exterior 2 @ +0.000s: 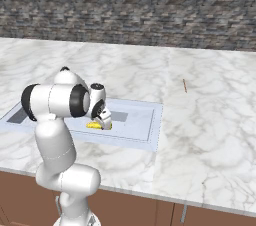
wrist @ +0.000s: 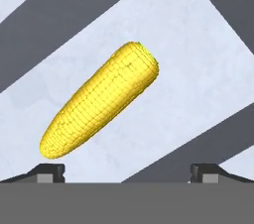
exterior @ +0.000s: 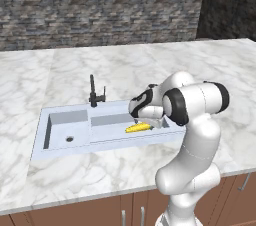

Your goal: Turn on the sink faucet. Then move the corn from the counter to the sink. Turn off the sink. Move the vegetable from the sink to the pot next to the stove. Finally move the pot to the front right burner.

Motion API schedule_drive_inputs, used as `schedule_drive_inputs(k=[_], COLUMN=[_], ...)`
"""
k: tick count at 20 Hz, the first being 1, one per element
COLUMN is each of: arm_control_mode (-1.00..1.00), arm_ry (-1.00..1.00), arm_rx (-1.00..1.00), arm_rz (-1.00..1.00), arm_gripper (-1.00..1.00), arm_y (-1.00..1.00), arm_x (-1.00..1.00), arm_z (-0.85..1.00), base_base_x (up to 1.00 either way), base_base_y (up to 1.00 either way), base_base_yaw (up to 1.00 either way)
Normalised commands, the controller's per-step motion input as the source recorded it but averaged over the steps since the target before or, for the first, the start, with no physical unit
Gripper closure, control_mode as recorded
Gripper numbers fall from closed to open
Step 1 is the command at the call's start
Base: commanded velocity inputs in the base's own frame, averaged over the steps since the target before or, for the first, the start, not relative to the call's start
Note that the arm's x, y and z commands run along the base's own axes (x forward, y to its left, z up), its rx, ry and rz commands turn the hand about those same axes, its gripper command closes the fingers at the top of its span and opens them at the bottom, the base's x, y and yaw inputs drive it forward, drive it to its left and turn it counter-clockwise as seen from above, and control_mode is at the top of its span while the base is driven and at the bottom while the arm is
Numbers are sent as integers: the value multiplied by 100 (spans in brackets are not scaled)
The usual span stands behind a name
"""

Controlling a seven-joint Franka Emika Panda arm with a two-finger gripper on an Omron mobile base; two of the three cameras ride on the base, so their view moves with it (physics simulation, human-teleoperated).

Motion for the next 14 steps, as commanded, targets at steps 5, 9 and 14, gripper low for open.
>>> schedule_drive_inputs(k=[5,9,14], arm_control_mode=[-100,-100,-100], arm_ry=[0,0,0], arm_rx=[-2,-2,-3], arm_rz=[0,0,0], arm_gripper=[-100,-100,-100], arm_y=[0,0,0], arm_x=[19,19,19], arm_z=[-21,-26,-30], base_base_x=[0,0,0], base_base_y=[0,0,0], base_base_yaw=[0,0,0])
